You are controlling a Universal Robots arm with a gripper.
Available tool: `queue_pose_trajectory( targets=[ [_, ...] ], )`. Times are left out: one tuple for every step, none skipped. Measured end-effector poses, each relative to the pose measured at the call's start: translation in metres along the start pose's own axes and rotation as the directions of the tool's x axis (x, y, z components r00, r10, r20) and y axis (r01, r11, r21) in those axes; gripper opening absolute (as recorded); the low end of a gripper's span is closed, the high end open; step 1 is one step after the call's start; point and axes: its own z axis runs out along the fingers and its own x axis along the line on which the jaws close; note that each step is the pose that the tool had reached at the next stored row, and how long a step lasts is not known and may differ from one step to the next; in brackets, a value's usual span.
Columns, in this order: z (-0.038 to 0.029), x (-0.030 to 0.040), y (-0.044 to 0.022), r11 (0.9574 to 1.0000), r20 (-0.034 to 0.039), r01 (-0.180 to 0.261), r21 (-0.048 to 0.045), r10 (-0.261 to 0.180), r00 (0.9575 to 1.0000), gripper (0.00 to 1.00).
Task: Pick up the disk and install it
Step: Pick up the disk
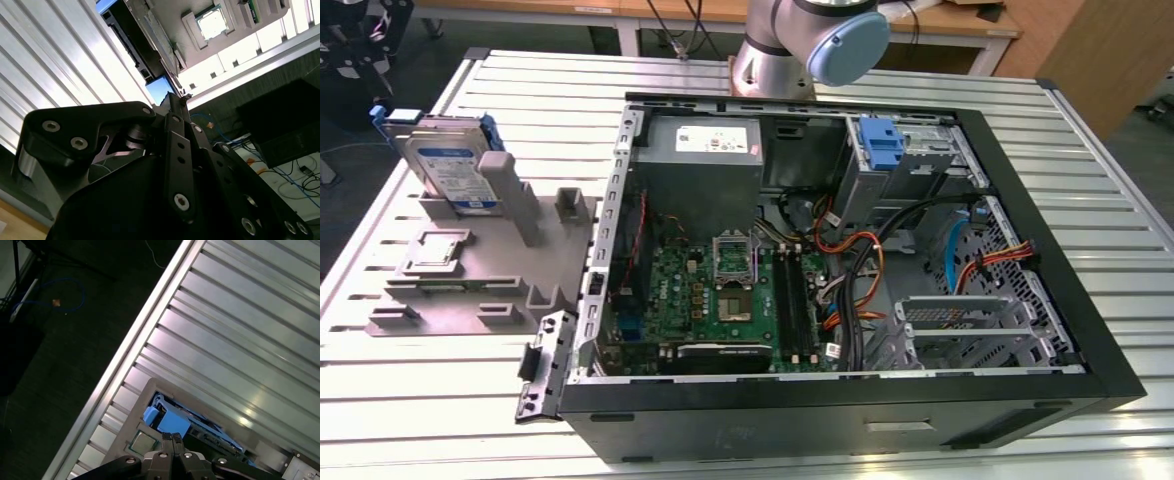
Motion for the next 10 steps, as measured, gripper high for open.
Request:
queue_pose_trajectory(
  targets=[
    [0.0, 0.0, 0.0, 1.0, -0.0001, 0.002, 0.0, -0.002, 1.0, 0.1],
    [0.0, 0.0, 0.0, 1.0, -0.0002, 0.005, 0.0001, -0.005, 1.0, 0.1],
    [0.0, 0.0, 0.0, 1.0, -0.0003, 0.008, 0.0001, -0.008, 1.0, 0.1],
    [0.0001, 0.0, 0.0, 0.9999, -0.0003, 0.012, 0.0001, -0.012, 0.9999, 0.1],
    [0.0001, 0.0, 0.0, 0.9999, -0.0005, 0.015, 0.0, -0.015, 0.9999, 0.1],
    [0.0, 0.0, 0.0, 0.9998, -0.0007, 0.018, 0.0, -0.018, 0.9998, 0.1],
    [0.0001, 0.0, 0.0, 0.9998, -0.0007, 0.021, 0.0, -0.021, 0.9998, 0.1],
    [0.0, 0.0, 0.0, 0.9997, -0.0009, 0.023, 0.0001, -0.023, 0.9997, 0.1],
    [0.0, 0.0, 0.0, 0.9997, -0.001, 0.024, 0.0001, -0.024, 0.9997, 0.1],
    [0.0, 0.0, 0.0, 0.9997, -0.001, 0.024, 0.0001, -0.024, 0.9997, 0.1]
  ],
)
